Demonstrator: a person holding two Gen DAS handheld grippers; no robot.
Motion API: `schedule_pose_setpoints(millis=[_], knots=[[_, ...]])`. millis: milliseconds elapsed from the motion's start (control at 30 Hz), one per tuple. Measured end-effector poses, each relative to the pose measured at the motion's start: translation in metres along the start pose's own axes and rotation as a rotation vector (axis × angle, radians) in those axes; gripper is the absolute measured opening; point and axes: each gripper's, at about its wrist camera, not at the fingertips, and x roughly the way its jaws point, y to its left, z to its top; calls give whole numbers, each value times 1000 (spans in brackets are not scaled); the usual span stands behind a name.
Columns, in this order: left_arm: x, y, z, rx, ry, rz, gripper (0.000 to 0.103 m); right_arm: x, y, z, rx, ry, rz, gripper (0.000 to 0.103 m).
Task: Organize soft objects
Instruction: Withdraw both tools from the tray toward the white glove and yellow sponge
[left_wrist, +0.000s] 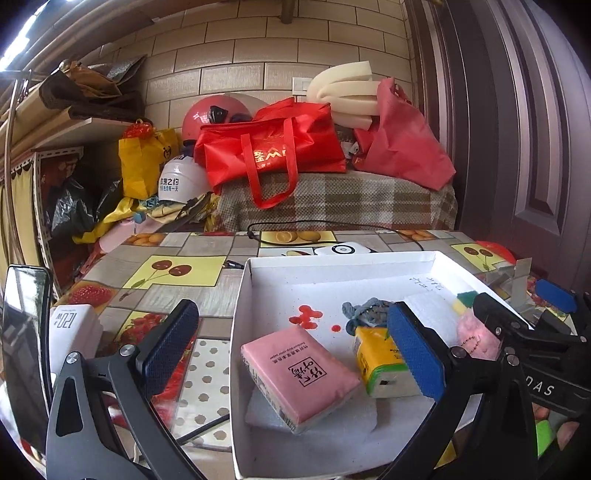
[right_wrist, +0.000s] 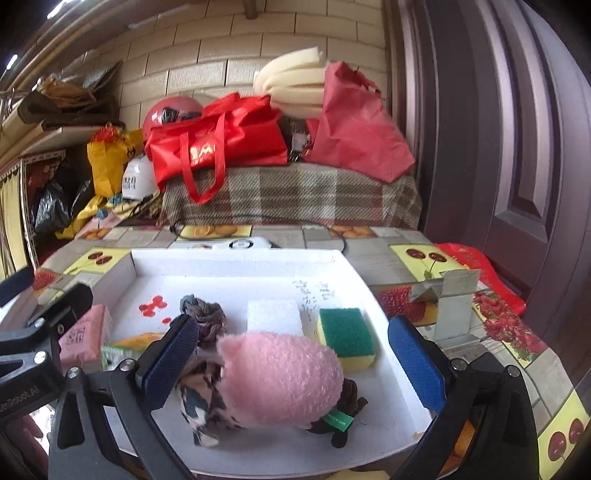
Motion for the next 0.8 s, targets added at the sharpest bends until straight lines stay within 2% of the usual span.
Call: schedule_pose_setpoints(millis=[400,633,800], knots=[[-40,22,-18,-9,77,-96,103,-30,-24,-13,21,22,-7,103],[-67,16,-31,107,128,-301,103,-55,-57,-29,51,77,-28,103],[-68,-6,-36,227,191,-471,103,-66,-72,-43,19,172,4,103]])
